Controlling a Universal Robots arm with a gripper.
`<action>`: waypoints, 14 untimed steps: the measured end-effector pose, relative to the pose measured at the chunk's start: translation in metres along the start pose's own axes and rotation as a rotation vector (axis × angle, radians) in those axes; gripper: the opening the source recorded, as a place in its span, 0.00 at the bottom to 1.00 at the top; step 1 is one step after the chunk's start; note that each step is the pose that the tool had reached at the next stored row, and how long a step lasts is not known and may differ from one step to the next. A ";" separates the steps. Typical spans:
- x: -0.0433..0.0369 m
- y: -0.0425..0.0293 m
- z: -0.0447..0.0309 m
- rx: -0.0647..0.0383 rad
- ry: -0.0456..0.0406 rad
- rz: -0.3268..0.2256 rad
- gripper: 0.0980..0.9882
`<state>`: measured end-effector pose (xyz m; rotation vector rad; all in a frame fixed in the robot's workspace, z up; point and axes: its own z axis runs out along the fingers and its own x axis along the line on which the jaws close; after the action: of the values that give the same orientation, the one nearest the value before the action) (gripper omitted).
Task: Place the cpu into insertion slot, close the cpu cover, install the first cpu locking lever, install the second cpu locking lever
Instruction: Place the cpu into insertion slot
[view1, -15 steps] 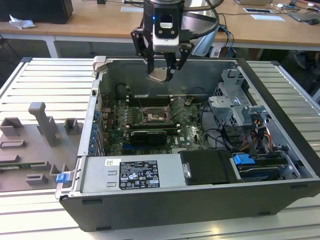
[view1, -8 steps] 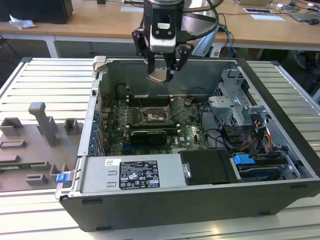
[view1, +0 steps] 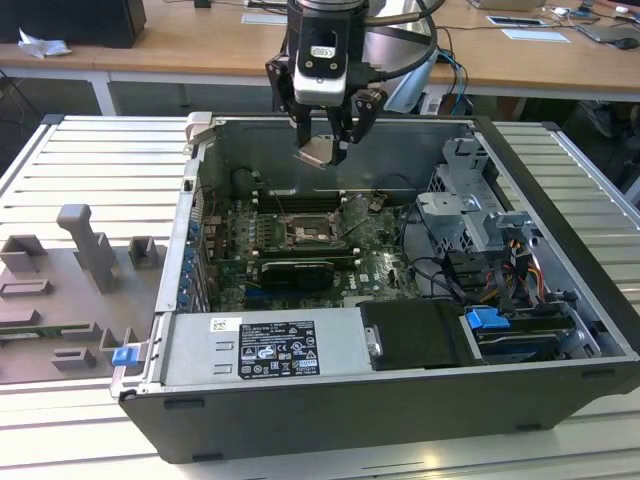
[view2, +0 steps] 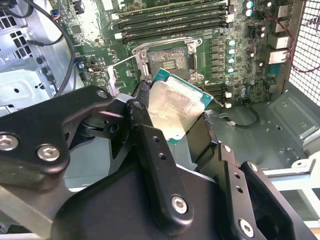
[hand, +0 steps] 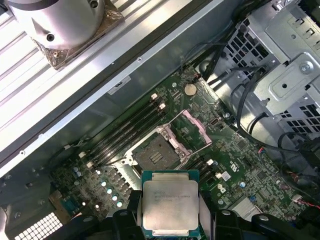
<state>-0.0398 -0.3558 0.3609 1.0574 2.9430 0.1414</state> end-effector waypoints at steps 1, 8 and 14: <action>0.0000 0.0000 0.0000 0.000 -0.0001 0.002 0.50; 0.0000 -0.0001 0.0009 0.001 0.0007 0.006 0.50; 0.0000 -0.0002 0.0019 0.003 0.0034 0.009 0.50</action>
<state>-0.0398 -0.3558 0.3590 1.0716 2.9430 0.1387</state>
